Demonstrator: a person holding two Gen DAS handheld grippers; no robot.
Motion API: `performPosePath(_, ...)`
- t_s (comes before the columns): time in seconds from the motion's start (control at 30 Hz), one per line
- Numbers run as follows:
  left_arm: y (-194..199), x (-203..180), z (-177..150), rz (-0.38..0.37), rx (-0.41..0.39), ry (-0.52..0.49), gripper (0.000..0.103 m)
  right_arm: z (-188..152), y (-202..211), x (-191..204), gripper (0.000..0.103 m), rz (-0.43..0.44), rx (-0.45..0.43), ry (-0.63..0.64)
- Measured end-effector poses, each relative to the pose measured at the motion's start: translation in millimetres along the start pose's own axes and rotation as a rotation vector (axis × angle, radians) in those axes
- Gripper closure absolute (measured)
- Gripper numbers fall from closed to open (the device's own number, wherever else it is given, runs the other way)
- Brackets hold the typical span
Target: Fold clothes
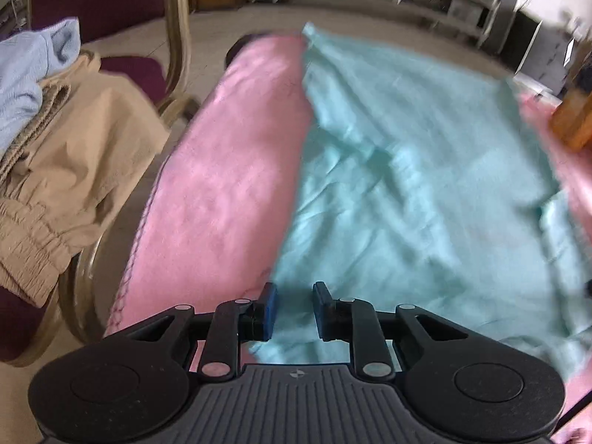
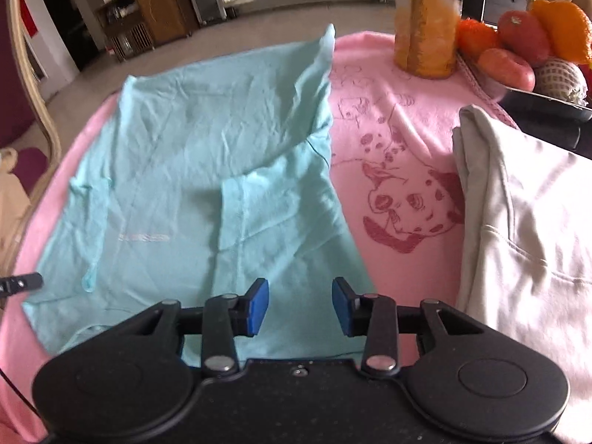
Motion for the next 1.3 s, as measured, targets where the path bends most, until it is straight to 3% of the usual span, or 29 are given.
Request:
performPosePath(0.27, 22, 0, -32, 0.026, 0.05, -0.096, 0.08, -32, 7, -6, 0.066, -0.079, 0.055, 0.071)
performPosePath(0.4, 34, 8, -51, 0.01, 0.068, -0.069, 0.082, -42, 24, -22, 0.066, -0.097, 0.053, 0.005)
performPosePath(0.57, 54, -12, -41, -0.102, -0.049, -0.094, 0.083, -41, 41, -17, 0.067, 0.015, 0.005, -0.05)
performPosePath(0.63, 53, -27, -38, -0.141, -0.066, -0.122, 0.082, -38, 39, 0, 0.075, 0.067, -0.006, -0.021)
performPosePath(0.83, 35, -62, -44, -0.168, -0.035, -0.248, 0.083, -42, 14, 39, 0.076, 0.133, 0.044, 0.073)
performPosePath(1.0, 35, -66, -59, -0.16, 0.011, -0.318, 0.085, -61, 12, 46, 0.075, 0.085, 0.088, 0.182)
performPosePath(1.17, 48, -56, -67, -0.186, 0.025, -0.303, 0.086, -77, 29, 28, 0.076, 0.093, 0.157, 0.122)
performPosePath(1.3, 57, -31, -45, -0.184, -0.056, -0.16, 0.081, -59, 46, 5, 0.073, 0.138, 0.074, -0.025)
Point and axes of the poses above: each gripper's, at about its wrist camera, not at the fingertips, and y roughly against the way its jaws point, x to its left, z to its top, the point moved 10 cm from there along -y, roughly the way its jaws point, and after that the axes turned 7 degrees about -y, right-handed, at the moved point
